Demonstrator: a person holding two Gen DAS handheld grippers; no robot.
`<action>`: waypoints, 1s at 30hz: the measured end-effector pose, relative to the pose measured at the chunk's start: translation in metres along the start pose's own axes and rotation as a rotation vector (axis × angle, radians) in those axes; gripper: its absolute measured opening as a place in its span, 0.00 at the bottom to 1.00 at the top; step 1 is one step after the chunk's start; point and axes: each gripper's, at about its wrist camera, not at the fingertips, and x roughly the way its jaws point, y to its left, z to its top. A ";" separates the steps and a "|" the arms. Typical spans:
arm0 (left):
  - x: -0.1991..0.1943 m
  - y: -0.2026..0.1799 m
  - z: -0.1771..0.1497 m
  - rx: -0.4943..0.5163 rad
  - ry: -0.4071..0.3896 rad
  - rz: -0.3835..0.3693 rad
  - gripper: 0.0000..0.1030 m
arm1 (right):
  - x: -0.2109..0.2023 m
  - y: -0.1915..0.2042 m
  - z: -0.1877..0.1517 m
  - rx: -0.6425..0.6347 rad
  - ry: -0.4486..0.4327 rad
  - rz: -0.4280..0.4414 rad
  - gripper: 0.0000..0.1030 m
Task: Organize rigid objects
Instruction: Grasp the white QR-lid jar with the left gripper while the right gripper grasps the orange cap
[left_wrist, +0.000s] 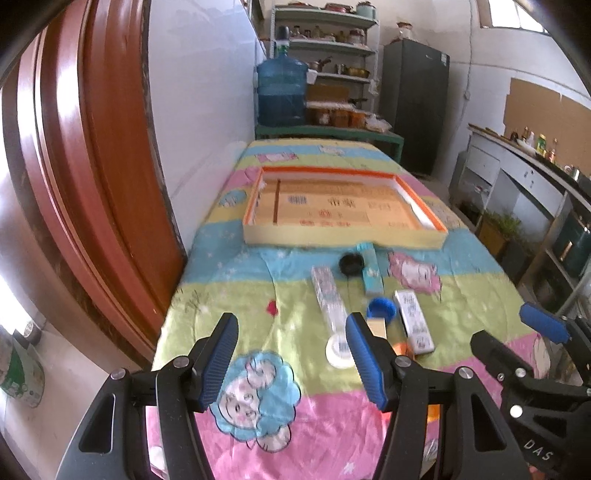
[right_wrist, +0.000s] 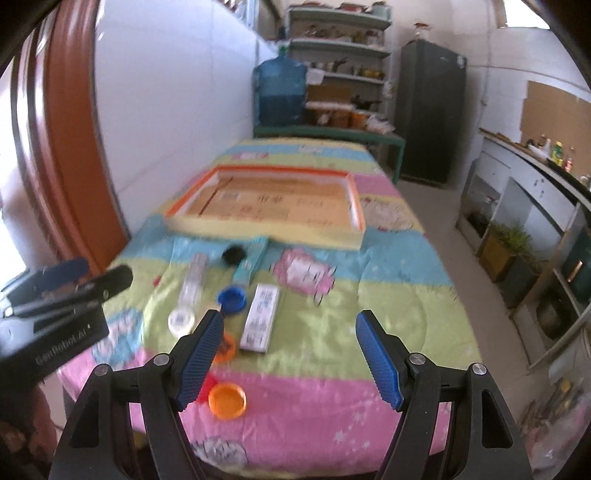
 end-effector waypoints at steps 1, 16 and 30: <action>0.002 0.000 -0.004 0.003 0.009 -0.006 0.59 | 0.002 0.001 -0.005 -0.007 0.015 0.011 0.73; 0.031 -0.012 -0.038 0.065 0.084 -0.119 0.58 | 0.018 0.009 -0.052 -0.096 0.134 0.141 0.74; 0.062 -0.007 -0.029 0.054 0.127 -0.158 0.56 | 0.041 0.018 -0.052 -0.148 0.133 0.149 0.67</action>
